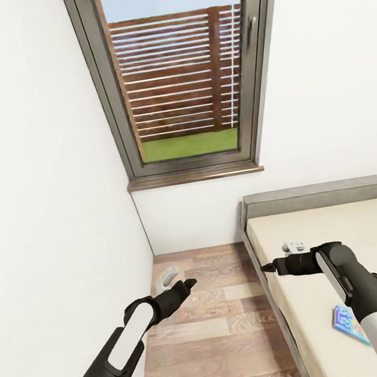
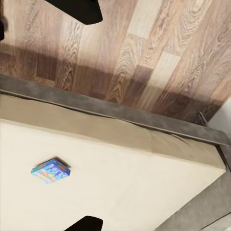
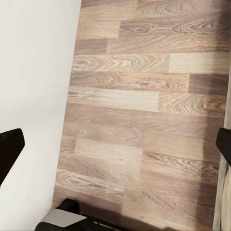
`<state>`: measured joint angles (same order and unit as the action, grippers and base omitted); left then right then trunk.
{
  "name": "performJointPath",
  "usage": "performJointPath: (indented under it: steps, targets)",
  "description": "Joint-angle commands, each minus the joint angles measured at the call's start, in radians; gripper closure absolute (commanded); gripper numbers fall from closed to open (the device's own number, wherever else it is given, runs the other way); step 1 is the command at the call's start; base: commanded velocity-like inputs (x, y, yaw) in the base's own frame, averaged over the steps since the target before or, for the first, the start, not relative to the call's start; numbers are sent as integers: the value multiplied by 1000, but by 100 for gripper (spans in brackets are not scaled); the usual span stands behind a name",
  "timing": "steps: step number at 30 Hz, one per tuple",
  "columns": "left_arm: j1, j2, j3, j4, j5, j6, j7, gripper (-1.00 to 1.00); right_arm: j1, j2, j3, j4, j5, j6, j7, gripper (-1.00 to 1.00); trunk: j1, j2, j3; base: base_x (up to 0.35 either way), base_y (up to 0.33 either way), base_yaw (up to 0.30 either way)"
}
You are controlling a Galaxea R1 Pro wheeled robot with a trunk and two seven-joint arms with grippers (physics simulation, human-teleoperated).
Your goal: Put all the toys in the child's room - the three board games (two on the bed and one on the table), the two jigsaw puzzles on the table, and the tennis ball on the table - inside the toy box on the table in the child's room.
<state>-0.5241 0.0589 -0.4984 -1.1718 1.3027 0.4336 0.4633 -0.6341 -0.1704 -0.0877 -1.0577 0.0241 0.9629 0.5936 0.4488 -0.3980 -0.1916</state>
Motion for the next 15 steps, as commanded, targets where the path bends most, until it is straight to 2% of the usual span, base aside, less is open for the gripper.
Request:
performJointPath:
  steps: [1,15]
  targets:
    - [-1,1,-2,-2,9,-1,9,-100,-1,0,-1,-1,3,5,5,-100,1,-2,-2,332,0,0]
    - [-1,1,-4,-2,9,-1,9,-100,-1,0,-1,-3,3,5,5,-100,1,-2,-2,333,0,0]
